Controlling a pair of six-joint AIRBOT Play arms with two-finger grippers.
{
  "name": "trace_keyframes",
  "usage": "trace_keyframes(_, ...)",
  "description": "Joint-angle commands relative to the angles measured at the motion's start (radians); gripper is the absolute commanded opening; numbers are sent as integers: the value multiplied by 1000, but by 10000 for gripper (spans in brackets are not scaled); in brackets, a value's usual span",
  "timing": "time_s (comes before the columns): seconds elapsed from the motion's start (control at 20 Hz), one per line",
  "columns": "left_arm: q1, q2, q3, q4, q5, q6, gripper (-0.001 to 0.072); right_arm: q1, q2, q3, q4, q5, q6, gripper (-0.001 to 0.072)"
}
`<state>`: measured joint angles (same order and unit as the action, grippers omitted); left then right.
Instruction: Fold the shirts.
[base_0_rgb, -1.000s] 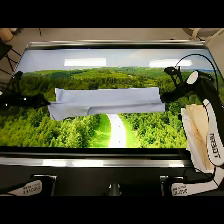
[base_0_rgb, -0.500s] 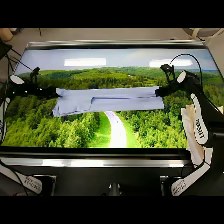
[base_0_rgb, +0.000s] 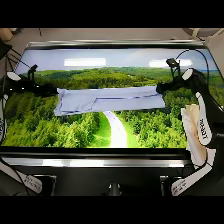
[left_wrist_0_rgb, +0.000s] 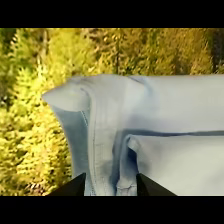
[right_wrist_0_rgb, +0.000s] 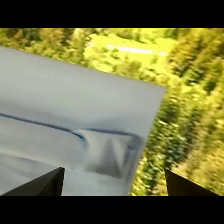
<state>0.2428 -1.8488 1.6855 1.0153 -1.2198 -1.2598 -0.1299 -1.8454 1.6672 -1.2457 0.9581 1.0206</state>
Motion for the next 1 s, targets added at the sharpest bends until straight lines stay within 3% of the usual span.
trace_keyframes(0.0, 11, 63, 48, -18, -47, 4, 420, -84, 11, 7, 53, 70, 44, 688)
trace_keyframes(0.15, -2, 131, 48, -59, -49, 4, 420, -134, -61, 7, 196, 143, 59, 687)
trace_keyframes(0.4, -55, 205, 48, -78, -56, 5, 419, -133, -154, 7, 444, 142, 57, 687)
trace_keyframes(0.6, -101, 215, 48, -78, -56, 5, 419, -113, -190, 7, 449, 156, 79, 662)
trace_keyframes(0.65, -111, 214, 48, -78, -55, 4, 419, -97, -194, 6, 444, 161, 79, 585)
trace_keyframes(0.7, -122, 214, 48, -78, -55, 4, 419, -82, -195, 6, 438, 156, 77, 449)
trace_keyframes(0.75, -134, 211, 47, -78, -56, 4, 419, -71, -195, 6, 438, 135, 60, 257)
trace_keyframes(0.8, -147, 207, 45, -78, -55, 4, 418, -67, -192, 6, 447, 119, 42, 20)
trace_keyframes(0.95, -200, 174, 30, -78, -55, 3, 399, -67, -151, 6, 452, 126, -67, 25)
